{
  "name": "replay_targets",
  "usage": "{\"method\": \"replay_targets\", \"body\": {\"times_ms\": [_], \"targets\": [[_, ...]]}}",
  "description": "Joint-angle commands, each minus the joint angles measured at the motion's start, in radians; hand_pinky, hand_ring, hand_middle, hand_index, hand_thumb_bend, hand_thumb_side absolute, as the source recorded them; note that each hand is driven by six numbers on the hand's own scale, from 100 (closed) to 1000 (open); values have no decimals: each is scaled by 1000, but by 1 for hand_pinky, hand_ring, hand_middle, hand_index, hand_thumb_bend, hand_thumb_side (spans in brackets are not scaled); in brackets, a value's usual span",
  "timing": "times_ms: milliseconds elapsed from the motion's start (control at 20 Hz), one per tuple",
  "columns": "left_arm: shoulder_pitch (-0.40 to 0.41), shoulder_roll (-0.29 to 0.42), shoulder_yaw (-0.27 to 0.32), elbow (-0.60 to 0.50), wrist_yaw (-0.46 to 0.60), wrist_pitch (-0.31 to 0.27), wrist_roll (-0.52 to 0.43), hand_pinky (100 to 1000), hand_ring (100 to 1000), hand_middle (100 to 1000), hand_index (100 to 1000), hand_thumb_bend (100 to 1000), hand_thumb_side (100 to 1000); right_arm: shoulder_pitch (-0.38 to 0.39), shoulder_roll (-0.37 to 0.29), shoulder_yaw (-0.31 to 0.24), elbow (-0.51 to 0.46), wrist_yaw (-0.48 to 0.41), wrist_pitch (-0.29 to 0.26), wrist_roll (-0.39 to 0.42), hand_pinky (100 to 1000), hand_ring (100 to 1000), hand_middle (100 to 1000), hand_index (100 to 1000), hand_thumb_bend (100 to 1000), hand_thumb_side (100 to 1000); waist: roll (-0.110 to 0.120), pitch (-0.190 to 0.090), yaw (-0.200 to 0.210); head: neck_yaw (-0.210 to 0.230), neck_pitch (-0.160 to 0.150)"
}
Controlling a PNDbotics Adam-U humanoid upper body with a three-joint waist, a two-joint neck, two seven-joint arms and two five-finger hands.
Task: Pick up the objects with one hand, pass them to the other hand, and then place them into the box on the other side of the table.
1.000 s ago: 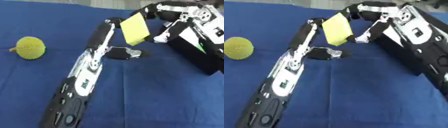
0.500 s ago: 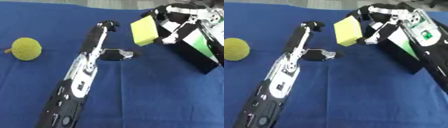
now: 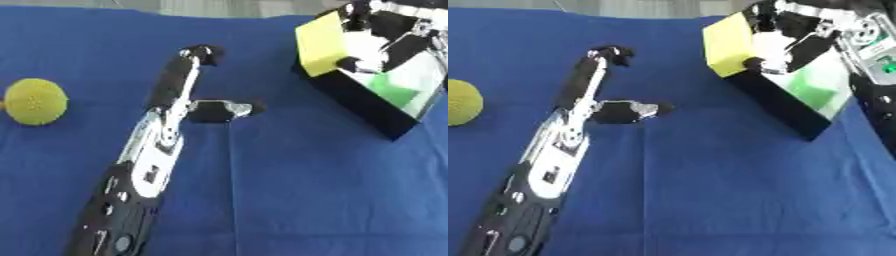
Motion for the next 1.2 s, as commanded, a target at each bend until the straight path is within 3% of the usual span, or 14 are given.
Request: {"method": "replay_targets", "body": {"times_ms": [50,350,700,950,1200], "targets": [[-7,12,-6,-10,5,-1,3,655,720,597,780,946,518,11,-74,-54,3,-24,-42,30,812,1000,428,403,280,100,2,-41,-7,-22,8],[-3,20,-1,-13,9,-1,14,655,719,596,779,952,511,55,-114,-125,50,-8,-13,-85,811,1000,430,405,279,100,11,-41,-14,-30,3],[1,24,-3,-14,14,-6,24,655,719,597,779,963,515,73,-130,-184,154,69,9,-233,809,1000,432,406,280,100,19,-41,-18,-72,-19],[2,22,-5,-12,21,-10,25,655,719,596,778,962,516,73,-129,-189,224,135,-1,-299,808,1000,432,406,288,100,21,-39,-15,-79,-32],[3,17,-5,-14,30,-10,25,654,719,595,778,959,516,59,-120,-177,296,203,-41,-298,807,1000,435,408,300,100,23,-36,-9,-85,-33]]}}
